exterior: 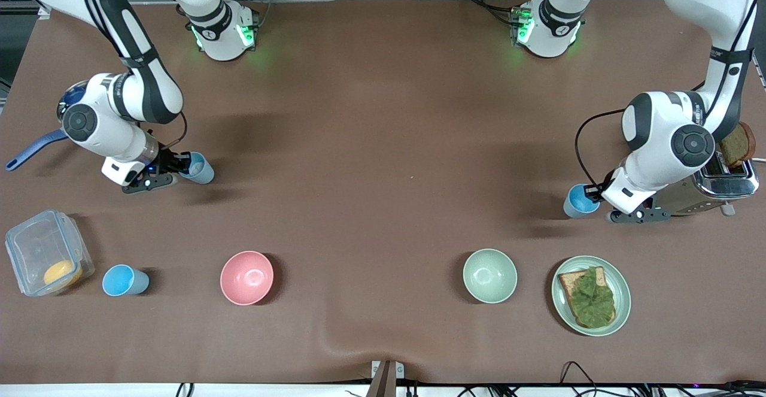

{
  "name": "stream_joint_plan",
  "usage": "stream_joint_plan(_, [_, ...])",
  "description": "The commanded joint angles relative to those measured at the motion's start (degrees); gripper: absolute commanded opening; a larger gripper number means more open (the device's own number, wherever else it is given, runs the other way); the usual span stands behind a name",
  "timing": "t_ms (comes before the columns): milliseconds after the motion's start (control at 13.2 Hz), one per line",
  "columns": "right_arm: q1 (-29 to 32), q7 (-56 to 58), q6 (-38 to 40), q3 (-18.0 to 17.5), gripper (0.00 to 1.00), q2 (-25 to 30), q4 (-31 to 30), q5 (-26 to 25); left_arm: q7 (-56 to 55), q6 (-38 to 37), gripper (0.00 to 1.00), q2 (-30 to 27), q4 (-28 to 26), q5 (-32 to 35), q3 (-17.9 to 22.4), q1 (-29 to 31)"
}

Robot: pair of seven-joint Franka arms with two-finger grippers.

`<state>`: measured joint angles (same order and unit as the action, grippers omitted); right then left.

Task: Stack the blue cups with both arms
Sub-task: 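Close the right gripper on the blue cup's rim and lift it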

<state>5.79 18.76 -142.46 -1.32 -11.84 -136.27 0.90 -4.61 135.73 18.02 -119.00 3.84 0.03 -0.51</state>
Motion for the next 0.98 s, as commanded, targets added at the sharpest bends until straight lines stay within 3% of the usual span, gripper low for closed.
stream_joint_plan(0, [-2.6, -0.7, 4.1, -0.1, 0.00, 2.2, 2.3, 0.2, -0.2, -1.9, 0.00, -0.9, 1.0, 0.5, -0.7, 0.3])
stream_joint_plan(377, [-13.1, -9.6, 13.3, -0.2, 0.00, 1.6, 12.0, 5.5, 0.5, -1.9, 0.00, -0.3, 2.0, 0.5, -0.6, 0.7])
stream_joint_plan(679, [-27.1, -31.2, 12.0, -1.0, 0.00, -1.1, 15.3, 6.7, 0.1, -1.9, 0.00, -0.2, 2.2, 0.5, -0.6, 0.3])
stream_joint_plan(906, [-32.8, -45.2, 5.6, -4.6, 0.00, -6.5, 17.7, 9.3, -0.3, -2.0, 0.00, -0.2, 2.2, 0.5, -0.6, 0.3])
